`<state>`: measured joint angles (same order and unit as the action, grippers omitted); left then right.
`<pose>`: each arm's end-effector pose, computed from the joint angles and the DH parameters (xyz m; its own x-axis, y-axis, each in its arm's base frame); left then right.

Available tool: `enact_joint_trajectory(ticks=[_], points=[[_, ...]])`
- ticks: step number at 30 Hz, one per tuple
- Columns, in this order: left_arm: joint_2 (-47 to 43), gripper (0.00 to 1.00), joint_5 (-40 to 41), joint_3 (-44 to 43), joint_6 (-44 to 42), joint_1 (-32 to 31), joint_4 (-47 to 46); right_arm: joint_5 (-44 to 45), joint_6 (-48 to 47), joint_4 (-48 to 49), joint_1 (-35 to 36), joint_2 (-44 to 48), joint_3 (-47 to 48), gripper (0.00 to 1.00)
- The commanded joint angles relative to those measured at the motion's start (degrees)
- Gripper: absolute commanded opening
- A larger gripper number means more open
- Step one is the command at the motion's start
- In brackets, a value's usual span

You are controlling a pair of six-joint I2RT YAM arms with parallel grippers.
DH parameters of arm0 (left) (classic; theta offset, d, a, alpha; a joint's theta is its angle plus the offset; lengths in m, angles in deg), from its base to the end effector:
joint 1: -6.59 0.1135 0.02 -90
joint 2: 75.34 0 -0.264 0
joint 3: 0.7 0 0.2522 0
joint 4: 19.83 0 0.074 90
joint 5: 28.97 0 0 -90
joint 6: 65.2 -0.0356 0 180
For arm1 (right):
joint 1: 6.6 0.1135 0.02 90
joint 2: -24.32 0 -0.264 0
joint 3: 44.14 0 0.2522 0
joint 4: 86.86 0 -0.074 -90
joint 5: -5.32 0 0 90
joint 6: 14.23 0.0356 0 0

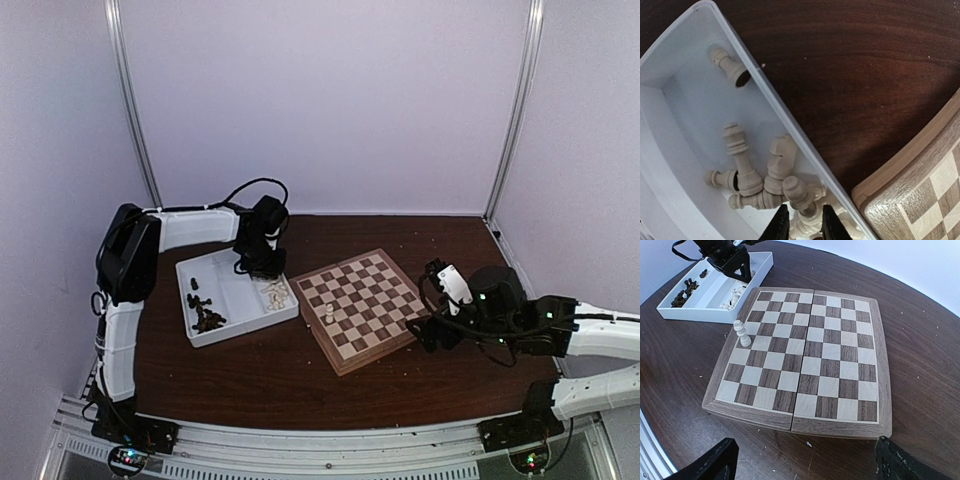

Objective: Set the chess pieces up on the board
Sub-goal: Pick up the chess piece from the storage box.

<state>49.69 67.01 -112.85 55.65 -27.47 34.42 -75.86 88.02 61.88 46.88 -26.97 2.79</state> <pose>0.3831 -0.2545 0.1727 -0.9238 0.0089 -0.3829 0.0580 0.9915 -0.1169 0.1205 0.1536 0.2367 -0.4915 -0.3114 -0.8133 -0.6300 0.7719 0.0852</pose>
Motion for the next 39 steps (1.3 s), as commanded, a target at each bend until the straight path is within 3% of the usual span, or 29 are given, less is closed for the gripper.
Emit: enact_joint_trajectory(ticks=[1, 12, 18, 21, 29, 35, 39], points=[[1.6, 0.24, 0.6, -1.7, 2.3, 0.8, -2.4, 0.5, 0.5, -1.8, -0.4, 1.5, 0.9, 0.96], [5.3, 0.23, -1.2, -3.5, 3.6, 1.5, -3.1, 0.6, 0.2, -2.0, -0.4, 1.4, 1.1, 0.96], [4.2, 0.07, -1.8, -4.5, 2.7, 1.5, -0.9, 0.7, 0.2, -1.9, -0.4, 1.3, 1.2, 0.96], [1.1, 0.07, -1.8, -2.8, 1.8, 1.5, -0.5, 0.6, 0.1, -1.5, -0.4, 1.1, 1.3, 0.96], [-13.9, 0.08, -4.8, 13.8, 0.1, 1.4, -11.2, -0.5, -0.3, 0.1, -0.4, -0.7, 2.2, 0.96], [-24.9, 0.08, -22.6, 28.2, -4.7, 0.1, -28.7, -3.3, 0.6, -0.4, -0.5, -1.7, 6.7, 0.95], [-30.8, 0.11, -28.8, 35.9, -7.9, -2.3, -38.2, -7.9, 3.0, -5.0, -0.6, -5.0, 14.0, 0.9]])
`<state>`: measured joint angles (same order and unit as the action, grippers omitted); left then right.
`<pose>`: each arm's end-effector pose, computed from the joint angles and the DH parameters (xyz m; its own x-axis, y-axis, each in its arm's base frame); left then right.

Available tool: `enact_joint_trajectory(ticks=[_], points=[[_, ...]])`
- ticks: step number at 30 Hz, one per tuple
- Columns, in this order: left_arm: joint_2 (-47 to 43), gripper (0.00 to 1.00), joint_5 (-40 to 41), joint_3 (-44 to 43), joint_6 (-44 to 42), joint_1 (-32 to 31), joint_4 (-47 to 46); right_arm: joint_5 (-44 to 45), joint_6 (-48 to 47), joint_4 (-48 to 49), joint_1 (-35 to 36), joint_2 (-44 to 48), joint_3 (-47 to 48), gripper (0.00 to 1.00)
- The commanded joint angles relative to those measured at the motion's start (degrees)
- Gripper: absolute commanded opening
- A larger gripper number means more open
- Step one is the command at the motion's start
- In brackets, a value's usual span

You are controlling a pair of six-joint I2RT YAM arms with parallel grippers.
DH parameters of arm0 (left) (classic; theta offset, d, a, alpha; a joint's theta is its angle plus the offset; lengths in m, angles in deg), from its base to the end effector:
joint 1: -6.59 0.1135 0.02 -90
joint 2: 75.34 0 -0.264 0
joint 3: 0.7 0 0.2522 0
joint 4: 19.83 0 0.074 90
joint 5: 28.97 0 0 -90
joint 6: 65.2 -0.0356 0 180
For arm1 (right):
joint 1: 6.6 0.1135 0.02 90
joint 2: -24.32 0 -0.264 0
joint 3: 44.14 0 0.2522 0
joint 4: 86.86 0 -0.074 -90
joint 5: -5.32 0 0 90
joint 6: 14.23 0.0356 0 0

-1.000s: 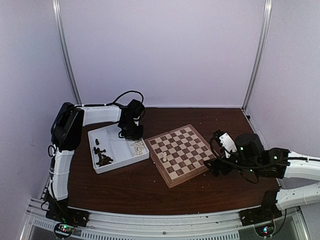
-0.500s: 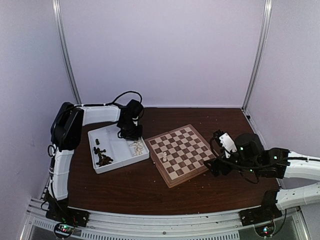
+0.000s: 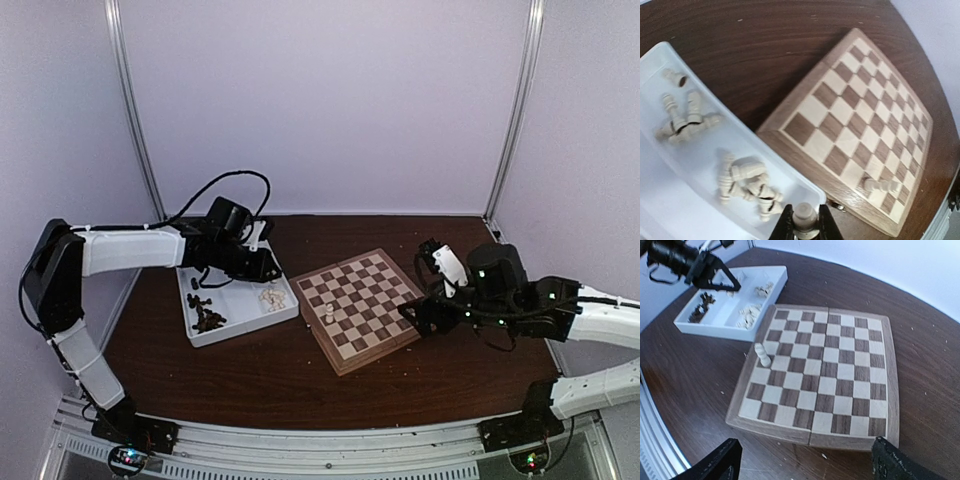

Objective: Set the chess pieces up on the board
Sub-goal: Pick up the chess piece from the storage box, then place the chess piece on the chessboard.

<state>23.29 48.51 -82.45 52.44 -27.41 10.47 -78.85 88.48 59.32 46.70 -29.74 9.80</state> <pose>0.3065 -0.2160 0.2215 -0.8486 0.0261 -0.5284 0.3097 0.8343 -0.4562 0.1272 0.1646 0.2656 -0.4899 -0.2910 -0.8218 -0.6555 0.7444 0.1272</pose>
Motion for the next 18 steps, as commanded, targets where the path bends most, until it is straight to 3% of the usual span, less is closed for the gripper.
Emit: enact_joint_trajectory(ticks=[1, 6, 12, 18], points=[[-5.7, 0.13, -11.5, 7.2, -5.7, -3.2, -15.9, -7.2, 3.2, -3.6, -0.4, -3.4, 9.1, 0.9], [-9.9, 0.16, -12.4, 12.6, -10.9, -10.7, -24.1, -11.7, 7.6, -10.9, -0.4, -9.0, 18.0, 0.84], [-9.8, 0.15, -5.5, 17.0, -16.7, -20.5, -34.5, -14.4, 12.3, -13.2, -0.4, -9.3, 20.0, 0.82], [-5.3, 0.17, -6.0, 21.1, -17.9, -22.2, -49.8, -16.5, 17.1, -14.4, -0.4, -9.1, 18.9, 0.79]])
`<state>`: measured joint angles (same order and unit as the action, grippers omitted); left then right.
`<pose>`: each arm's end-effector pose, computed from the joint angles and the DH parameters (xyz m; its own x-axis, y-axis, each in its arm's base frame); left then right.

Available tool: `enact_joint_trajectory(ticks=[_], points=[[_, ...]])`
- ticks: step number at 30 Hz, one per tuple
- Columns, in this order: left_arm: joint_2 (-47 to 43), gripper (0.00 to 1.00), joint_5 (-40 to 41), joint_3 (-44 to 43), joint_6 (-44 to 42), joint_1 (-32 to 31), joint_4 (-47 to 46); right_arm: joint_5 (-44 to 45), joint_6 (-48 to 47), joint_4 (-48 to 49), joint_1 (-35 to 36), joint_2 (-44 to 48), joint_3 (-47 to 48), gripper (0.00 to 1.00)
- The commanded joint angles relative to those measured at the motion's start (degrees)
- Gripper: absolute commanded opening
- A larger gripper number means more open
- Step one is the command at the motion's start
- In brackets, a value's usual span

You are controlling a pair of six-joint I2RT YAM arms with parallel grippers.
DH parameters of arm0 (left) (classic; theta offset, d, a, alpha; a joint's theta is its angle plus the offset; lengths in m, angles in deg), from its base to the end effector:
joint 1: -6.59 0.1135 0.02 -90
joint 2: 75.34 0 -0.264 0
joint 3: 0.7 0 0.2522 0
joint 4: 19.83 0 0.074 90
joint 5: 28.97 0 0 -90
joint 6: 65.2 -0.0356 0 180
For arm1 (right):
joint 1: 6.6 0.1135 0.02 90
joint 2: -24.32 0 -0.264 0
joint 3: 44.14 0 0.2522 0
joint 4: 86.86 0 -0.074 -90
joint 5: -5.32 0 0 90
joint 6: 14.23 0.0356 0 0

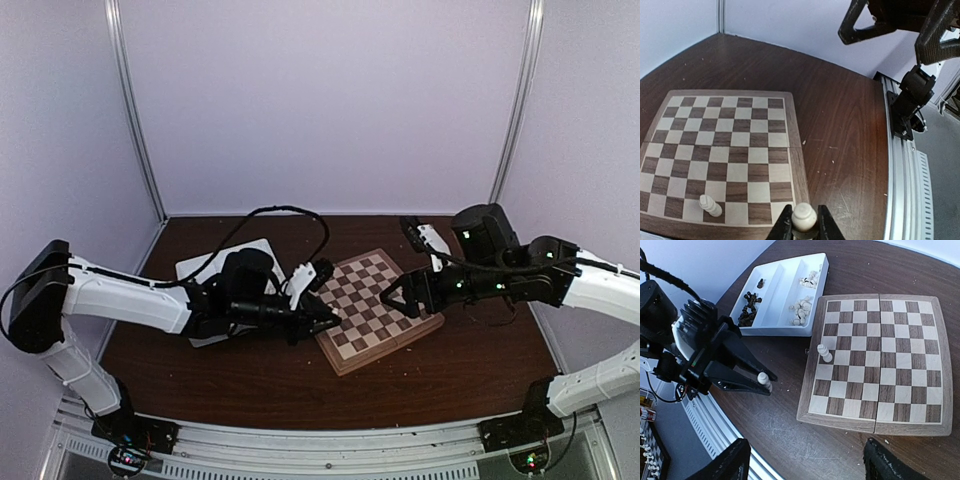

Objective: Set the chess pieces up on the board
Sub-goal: Place the chess piece on the chessboard.

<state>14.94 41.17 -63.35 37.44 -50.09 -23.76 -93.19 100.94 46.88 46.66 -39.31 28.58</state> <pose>0.1784 -0.2934 0.2173 -0.4248 0.2716 -0.8636 0.8853 0.3240 -0.3336 0.1386 0.1945 0.3239 -0.6942 -0.2268 -0.6832 -0.6274 0.6558 0.4198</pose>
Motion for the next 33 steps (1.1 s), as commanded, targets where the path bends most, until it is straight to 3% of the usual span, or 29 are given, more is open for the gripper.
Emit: enact_joint_trajectory(ticks=[1, 13, 20, 29, 33], points=[[4.2, 0.17, 1.9, 2.5, -3.3, 0.4, -17.9, -2.4, 5.5, -1.4, -0.3, 0.4, -0.6, 0.79], [18.7, 0.18, 13.6, 3.2, -10.0, -4.3, -34.8, -3.1, 9.7, 10.5, -0.3, -7.9, -9.2, 0.72], [25.2, 0.19, 16.0, 5.4, -8.0, -5.8, -42.6, -4.4, 9.5, 13.0, -0.3, -13.9, -9.1, 0.69], [27.8, 0.23, 17.7, 6.6, -7.6, -6.9, -43.8, -5.8, 8.8, 14.7, -0.3, -18.2, -9.2, 0.66], [27.5, 0.3, 18.3, 7.4, -7.4, -7.0, -44.2, -5.6, 8.6, 14.8, -0.3, -19.0, -9.2, 0.66]])
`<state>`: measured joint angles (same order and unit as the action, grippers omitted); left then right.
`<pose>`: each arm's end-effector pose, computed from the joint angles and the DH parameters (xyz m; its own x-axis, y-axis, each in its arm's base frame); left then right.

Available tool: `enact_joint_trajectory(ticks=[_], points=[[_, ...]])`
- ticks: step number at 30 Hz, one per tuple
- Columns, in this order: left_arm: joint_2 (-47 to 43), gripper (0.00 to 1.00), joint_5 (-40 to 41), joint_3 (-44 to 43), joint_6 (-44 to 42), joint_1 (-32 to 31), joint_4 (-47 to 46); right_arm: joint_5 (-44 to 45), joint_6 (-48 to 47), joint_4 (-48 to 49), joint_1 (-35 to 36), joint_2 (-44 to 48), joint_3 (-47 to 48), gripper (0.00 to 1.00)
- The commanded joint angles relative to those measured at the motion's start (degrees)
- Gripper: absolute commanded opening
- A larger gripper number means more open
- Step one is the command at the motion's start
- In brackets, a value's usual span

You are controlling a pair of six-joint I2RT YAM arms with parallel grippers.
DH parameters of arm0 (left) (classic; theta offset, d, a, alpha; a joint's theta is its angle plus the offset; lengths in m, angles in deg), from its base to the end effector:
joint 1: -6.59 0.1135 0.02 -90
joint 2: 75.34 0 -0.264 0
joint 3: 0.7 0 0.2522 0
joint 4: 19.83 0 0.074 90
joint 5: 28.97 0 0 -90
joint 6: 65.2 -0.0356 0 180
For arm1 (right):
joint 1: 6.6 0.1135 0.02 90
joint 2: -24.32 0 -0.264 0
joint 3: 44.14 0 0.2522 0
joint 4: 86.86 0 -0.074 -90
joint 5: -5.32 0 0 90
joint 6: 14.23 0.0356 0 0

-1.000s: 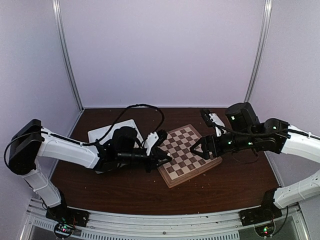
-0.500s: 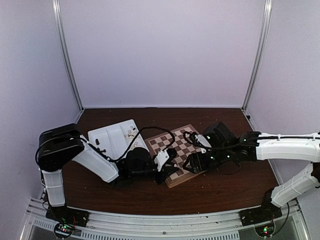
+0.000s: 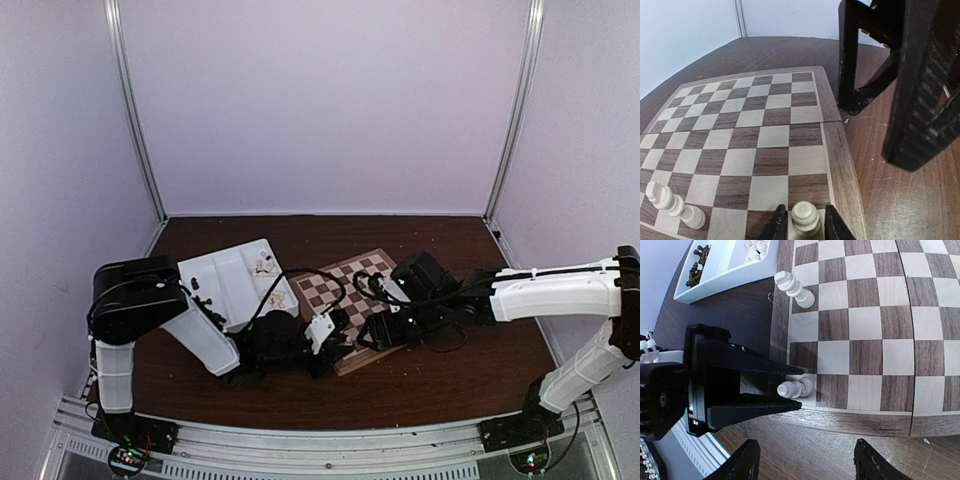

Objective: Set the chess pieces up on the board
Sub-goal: Place the chess piece on the chessboard, then move the chess piece to the chessboard.

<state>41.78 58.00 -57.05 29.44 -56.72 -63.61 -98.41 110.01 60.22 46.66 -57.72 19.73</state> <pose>0.1637 -0.3299 0.0964 -0.2048 0.2276 -0.9520 0.9013 0.4232 -0.0928 0.1675 0.2385 0.2118 -0.8730 -0.2558 -0.4153 -0.4554 0.7325 0.5061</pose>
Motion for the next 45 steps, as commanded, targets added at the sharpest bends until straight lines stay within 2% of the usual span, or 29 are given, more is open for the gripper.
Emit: enact_joint_trajectory(ticks=[1, 6, 10, 14, 22, 33, 45], points=[[0.4, 0.33, 1.6, 1.4, 0.6, -0.5, -4.5, -0.4, -0.5, 1.5, -0.3, -0.8, -0.2, 0.65], [-2.0, 0.4, 2.1, 3.1, 0.7, -0.9, -2.8, 0.8, -1.4, 0.3, -0.2, -1.0, 0.6, 0.64], [-2.6, 0.38, 4.5, 2.4, 1.2, -1.1, 1.2, 1.9, -1.9, 0.2, -0.2, 0.1, 0.6, 0.64], [-1.5, 0.37, 5.8, 1.6, 2.3, -1.2, 0.8, 2.8, -2.2, 0.0, -0.1, 1.2, 0.5, 0.64], [0.4, 0.35, 4.6, -1.2, 2.2, -1.2, 3.0, 3.7, -2.6, -1.3, -0.2, 2.8, 0.0, 0.64], [0.5, 0.15, 8.3, -2.0, 3.0, -1.2, 5.4, 4.6, -3.3, -1.8, -0.2, 3.9, -0.2, 0.64], [0.4, 0.16, 15.8, -0.1, 5.4, -1.0, 6.2, 5.0, -3.8, -1.8, -0.3, 4.6, -0.4, 0.64]])
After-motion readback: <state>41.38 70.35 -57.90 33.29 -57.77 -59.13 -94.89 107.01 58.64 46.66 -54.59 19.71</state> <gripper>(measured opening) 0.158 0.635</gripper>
